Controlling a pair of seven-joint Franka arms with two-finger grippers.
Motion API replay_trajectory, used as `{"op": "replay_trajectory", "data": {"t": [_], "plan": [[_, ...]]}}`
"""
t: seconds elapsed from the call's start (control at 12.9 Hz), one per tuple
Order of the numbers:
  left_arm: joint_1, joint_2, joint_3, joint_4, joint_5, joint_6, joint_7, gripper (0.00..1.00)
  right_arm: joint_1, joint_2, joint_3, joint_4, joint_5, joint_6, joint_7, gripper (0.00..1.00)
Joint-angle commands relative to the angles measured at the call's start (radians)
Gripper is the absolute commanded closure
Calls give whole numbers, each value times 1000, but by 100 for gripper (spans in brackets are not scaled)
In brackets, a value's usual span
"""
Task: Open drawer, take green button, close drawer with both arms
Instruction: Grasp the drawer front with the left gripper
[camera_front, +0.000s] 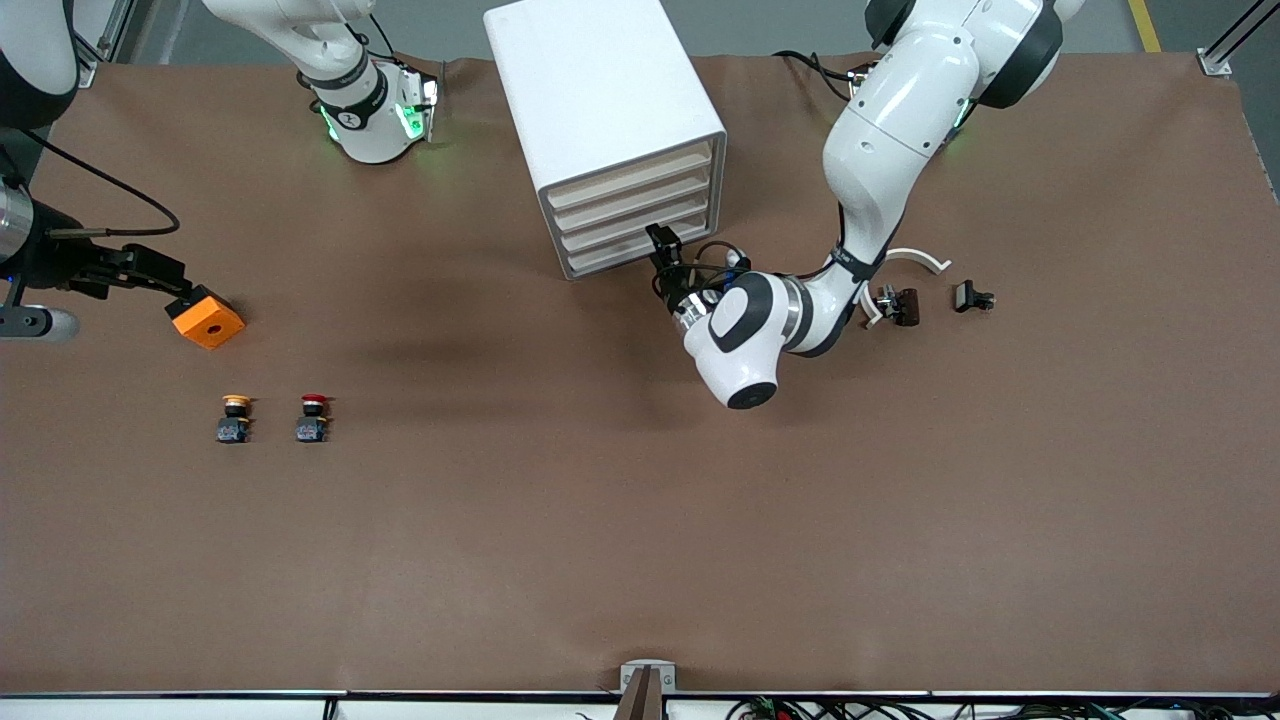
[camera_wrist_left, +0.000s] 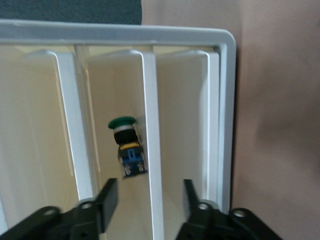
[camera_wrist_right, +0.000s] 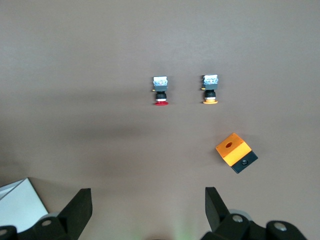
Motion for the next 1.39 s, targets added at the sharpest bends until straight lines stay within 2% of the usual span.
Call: {"op": "replay_trajectory", "data": {"t": [0.0, 0.46, 0.62, 0.77, 0.85, 0.93, 1.16, 1.24, 1.32], "plan": [[-4, 33, 5, 18, -19, -31, 22, 51, -4, 32, 3, 27, -23, -6, -15, 0], [-33, 65, 5, 16, -67, -31, 22, 53, -10, 48, 3, 22, -6, -16, 2, 0], [-35, 71, 5, 16, -70, -33, 22, 66, -10, 48, 3, 19, 3, -13, 3, 0], [-42, 71, 5, 13, -74, -33, 19, 66, -13, 48, 2, 15, 30, -17, 8, 0], [-44, 71, 5, 13, -74, -36, 16, 75, -11, 46, 2, 15, 31, -19, 35, 0], [-44, 71, 5, 13, -76, -36, 16, 86, -4, 44, 5, 13, 32, -19, 92, 0], [-65, 73, 5, 15, -81, -34, 13, 90, 73, 40, 9, 15, 32, -43, 320, 0], [-65, 73, 6, 13, -81, -33, 13, 100, 103, 38, 9, 15, 32, -49, 391, 0], [-64, 74, 6, 15, -79, -33, 14, 100, 134, 38, 9, 15, 32, -51, 440, 0]]}}
